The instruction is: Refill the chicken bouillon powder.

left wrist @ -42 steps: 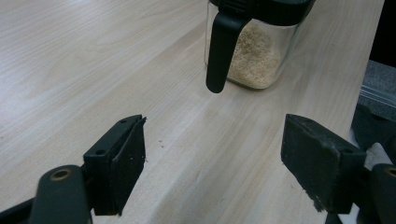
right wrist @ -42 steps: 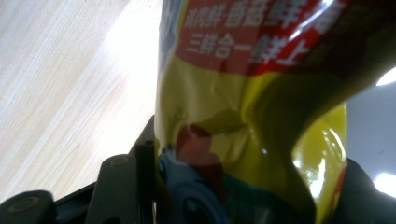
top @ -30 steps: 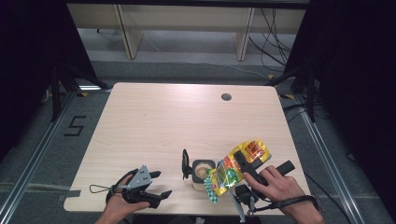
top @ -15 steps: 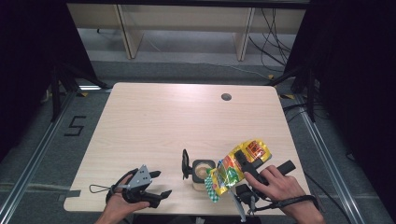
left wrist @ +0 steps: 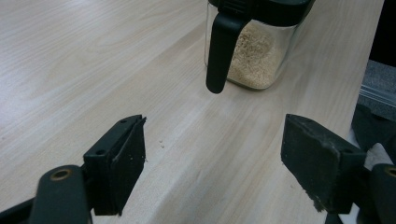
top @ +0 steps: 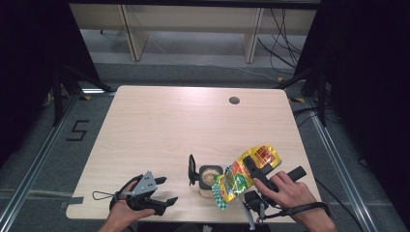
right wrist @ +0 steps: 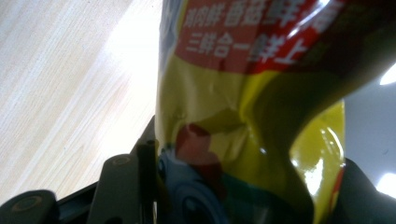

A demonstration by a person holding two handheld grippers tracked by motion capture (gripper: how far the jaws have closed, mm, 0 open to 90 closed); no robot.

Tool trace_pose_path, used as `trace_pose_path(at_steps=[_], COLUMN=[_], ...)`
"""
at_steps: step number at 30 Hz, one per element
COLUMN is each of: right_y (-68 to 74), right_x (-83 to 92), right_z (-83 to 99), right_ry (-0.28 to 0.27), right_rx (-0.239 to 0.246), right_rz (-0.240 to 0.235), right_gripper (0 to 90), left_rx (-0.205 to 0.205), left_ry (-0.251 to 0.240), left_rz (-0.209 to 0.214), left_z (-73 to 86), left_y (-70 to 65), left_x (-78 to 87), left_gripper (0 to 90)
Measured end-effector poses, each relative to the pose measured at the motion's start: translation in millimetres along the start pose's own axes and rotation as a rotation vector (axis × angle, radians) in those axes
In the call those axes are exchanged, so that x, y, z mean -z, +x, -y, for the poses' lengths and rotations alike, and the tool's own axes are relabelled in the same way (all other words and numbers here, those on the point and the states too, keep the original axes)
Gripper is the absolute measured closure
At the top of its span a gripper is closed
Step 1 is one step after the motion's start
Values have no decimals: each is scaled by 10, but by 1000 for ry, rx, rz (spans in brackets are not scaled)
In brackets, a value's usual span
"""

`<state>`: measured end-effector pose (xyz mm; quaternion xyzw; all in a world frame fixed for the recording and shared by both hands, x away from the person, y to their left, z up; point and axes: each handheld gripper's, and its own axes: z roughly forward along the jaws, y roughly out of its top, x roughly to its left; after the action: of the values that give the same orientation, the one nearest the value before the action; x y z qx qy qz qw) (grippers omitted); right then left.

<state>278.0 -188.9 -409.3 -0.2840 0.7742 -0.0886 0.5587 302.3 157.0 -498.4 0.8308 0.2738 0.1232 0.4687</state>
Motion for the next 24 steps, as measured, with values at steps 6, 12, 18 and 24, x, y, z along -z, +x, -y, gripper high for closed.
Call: trace_pose_path(at_steps=[6, 12, 18, 24], right_y=[-9, -9, -2, 5], right_x=[4, 11, -3, -8], right_z=[17, 4, -5, 6], right_ry=[4, 8, -3, -10], right_rx=[-1, 3, 0, -9], right_rz=[-1, 8, -2, 6], right_gripper=[480, 480, 488, 488], left_rx=[5, 2, -9, -1], left_ry=[-5, -2, -4, -3], left_rz=[5, 1, 5, 1], left_z=[1, 3, -1, 2], left_y=[-8, -5, -3, -1], left_x=[-2, 1, 2, 1], left_gripper=[216, 216, 216, 216])
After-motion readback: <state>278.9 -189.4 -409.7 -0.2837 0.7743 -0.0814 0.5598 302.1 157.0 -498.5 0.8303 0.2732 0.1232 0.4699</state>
